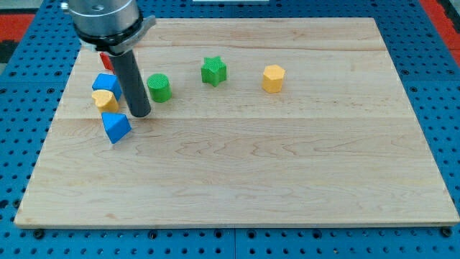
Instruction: Adjust the blue triangle vertically below the yellow heart
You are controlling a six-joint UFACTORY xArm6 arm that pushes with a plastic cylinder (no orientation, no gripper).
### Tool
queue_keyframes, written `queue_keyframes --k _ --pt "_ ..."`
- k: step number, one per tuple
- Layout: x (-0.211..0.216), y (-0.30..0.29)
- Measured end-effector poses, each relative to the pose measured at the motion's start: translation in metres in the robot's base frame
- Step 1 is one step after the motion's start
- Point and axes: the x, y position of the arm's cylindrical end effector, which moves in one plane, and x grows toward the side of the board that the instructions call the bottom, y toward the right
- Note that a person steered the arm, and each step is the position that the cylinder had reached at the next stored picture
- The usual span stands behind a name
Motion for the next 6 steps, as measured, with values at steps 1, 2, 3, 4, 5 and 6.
queue_keyframes --k 1,2,3,4,5,6 --pt "0.021 -0.005" --pt "0.045 0.008" --pt "0.047 0.003" --pt "0.075 -0.059" --pt "0.080 -0.072" --pt "0.079 0.021"
